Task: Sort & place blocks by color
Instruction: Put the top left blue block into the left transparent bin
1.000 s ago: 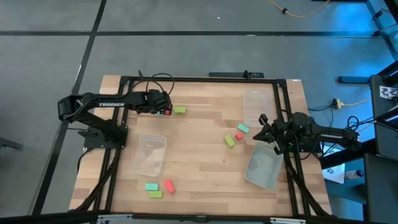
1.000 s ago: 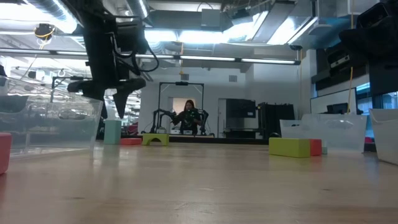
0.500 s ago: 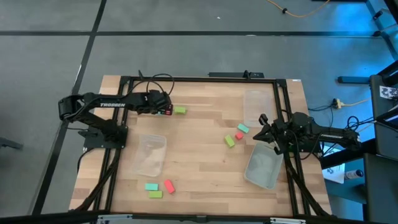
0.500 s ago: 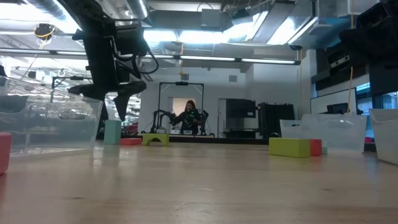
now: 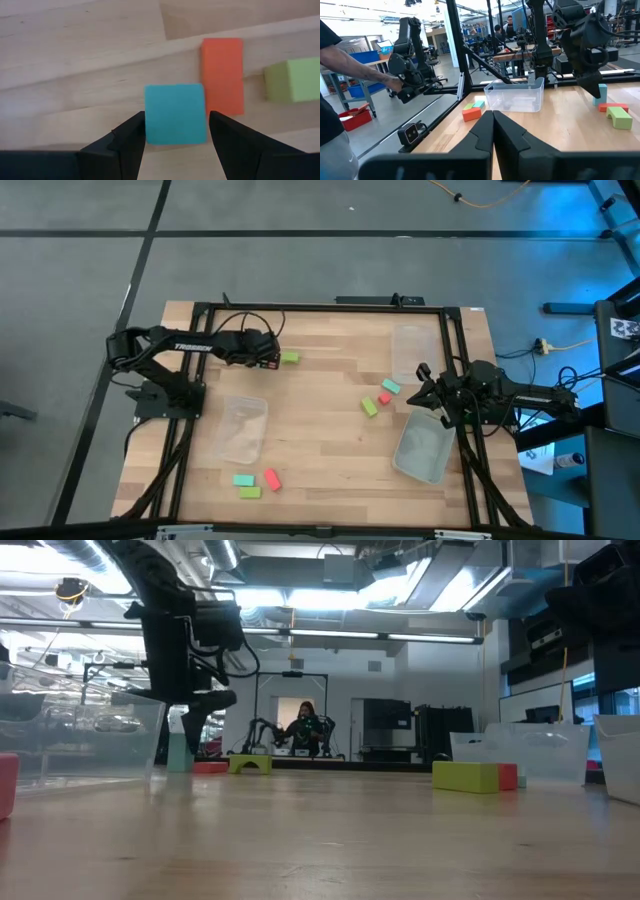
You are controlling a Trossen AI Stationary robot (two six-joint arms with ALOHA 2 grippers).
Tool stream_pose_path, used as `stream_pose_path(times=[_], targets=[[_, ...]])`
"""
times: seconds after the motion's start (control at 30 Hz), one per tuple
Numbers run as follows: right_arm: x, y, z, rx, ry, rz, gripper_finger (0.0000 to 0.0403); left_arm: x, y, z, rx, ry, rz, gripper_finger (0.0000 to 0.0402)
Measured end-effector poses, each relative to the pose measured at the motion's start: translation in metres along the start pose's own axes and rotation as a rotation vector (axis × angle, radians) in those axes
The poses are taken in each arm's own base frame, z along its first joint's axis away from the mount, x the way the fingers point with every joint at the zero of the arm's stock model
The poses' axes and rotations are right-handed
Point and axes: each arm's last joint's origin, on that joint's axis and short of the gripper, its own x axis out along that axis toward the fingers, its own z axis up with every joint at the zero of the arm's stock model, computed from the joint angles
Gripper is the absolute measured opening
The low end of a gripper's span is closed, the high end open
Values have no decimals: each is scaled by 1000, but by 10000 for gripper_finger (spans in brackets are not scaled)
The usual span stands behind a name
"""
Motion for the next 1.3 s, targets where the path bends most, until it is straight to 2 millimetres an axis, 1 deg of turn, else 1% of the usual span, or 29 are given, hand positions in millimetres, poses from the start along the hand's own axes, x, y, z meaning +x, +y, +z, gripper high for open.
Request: stream_pose_path(times=[0.2,0.3,0.43,0.5,0.57,0.7,0.83,0.93,1.0,1.13,1.2,1.3], targets=[[0,0,0,0,0,0,14,1,-1,1,-3,-12,0,197],[0,0,0,0,0,0,14,1,0,2,12,-23,6,174],[0,0,0,0,0,0,14,1,1,3,31,-28,10,126],[0,0,0,0,0,0,14,-1,1,4,57,-30,4,122],[0,0,0,0,0,0,14,-8,0,7,83,-46,-17,122],[0,0,0,0,0,0,14,-34,2,17,127,-127,-99,122],[0,0,0,0,0,0,14,-76,9,23,193,-258,-249,122],[0,0,0,0,0,0,14,-112,15,22,215,-401,-436,122],[0,0,0,0,0,0,14,-132,18,17,219,-493,-571,122],[0,0,0,0,0,0,14,-165,22,2,182,-633,-871,122],[0,0,0,0,0,0,14,-176,25,-4,167,-704,-982,122],[0,0,0,0,0,0,14,-184,27,-12,142,-803,-1063,122]])
